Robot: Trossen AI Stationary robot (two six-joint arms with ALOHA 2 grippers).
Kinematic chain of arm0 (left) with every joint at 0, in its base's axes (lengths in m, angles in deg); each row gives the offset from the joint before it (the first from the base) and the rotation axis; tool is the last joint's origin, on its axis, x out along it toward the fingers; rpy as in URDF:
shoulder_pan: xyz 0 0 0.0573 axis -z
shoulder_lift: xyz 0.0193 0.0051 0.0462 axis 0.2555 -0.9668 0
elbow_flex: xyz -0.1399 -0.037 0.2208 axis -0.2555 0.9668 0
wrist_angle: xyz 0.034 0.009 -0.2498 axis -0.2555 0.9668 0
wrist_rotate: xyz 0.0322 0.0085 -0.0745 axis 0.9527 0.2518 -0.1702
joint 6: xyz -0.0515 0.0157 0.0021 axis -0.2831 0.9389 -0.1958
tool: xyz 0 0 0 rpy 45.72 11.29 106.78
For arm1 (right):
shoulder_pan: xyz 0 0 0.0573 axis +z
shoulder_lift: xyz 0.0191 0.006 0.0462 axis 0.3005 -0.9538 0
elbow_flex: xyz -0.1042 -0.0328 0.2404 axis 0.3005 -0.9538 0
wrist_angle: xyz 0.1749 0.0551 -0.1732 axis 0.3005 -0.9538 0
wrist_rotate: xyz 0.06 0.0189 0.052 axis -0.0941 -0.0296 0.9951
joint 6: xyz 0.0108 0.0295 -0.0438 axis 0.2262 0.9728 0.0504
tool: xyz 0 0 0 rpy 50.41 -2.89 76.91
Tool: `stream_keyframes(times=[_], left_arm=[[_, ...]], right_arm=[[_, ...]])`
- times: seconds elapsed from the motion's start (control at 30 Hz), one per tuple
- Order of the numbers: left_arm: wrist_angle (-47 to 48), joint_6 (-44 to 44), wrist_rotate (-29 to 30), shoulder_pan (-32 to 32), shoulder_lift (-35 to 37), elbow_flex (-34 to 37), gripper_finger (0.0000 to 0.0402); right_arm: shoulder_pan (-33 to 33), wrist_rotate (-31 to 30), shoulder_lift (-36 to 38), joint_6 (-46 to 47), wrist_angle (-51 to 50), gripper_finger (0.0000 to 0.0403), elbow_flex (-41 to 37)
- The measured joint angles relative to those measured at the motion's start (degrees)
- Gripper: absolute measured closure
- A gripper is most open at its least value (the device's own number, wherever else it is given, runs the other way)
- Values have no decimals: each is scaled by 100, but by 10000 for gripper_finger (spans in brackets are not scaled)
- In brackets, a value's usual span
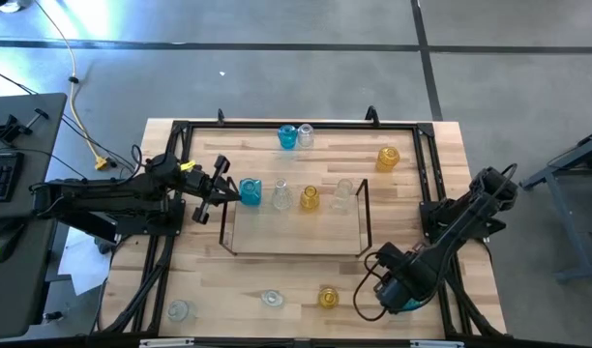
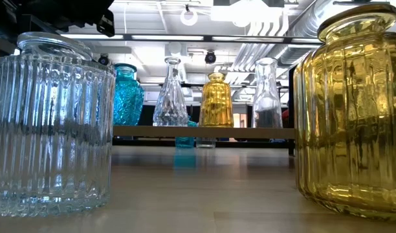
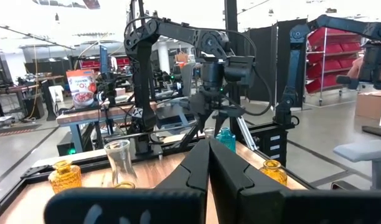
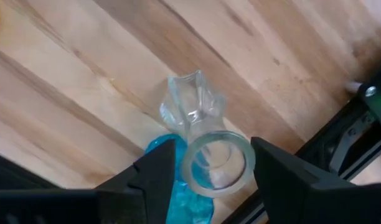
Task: Sort vases onto shelf
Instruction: Put the bottom right transparent vase on the shelf
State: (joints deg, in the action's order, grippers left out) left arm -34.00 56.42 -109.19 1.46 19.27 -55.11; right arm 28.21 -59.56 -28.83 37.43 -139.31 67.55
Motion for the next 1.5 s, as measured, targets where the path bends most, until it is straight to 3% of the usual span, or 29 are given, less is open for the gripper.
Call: stream_keyframes(times=[0.5, 0.8, 1.03, 1.27, 1.5], left_arm=[[9, 0, -4, 0, 0, 0, 401], [13, 0, -4, 1, 0, 0, 401], [13, 0, -4, 0, 2, 0, 401], [11, 0, -4, 1, 0, 0, 401], [12, 0, -4, 0, 0, -2, 401]], right_arm=[[100, 51, 0, 337, 45, 212, 1], [125, -16, 11, 340, 30, 283, 1], [102, 213, 11, 118, 2, 283, 32], [-93, 298, 0, -416, -574, 279, 936], [-249, -229, 4, -1043, -1372, 280, 2368]])
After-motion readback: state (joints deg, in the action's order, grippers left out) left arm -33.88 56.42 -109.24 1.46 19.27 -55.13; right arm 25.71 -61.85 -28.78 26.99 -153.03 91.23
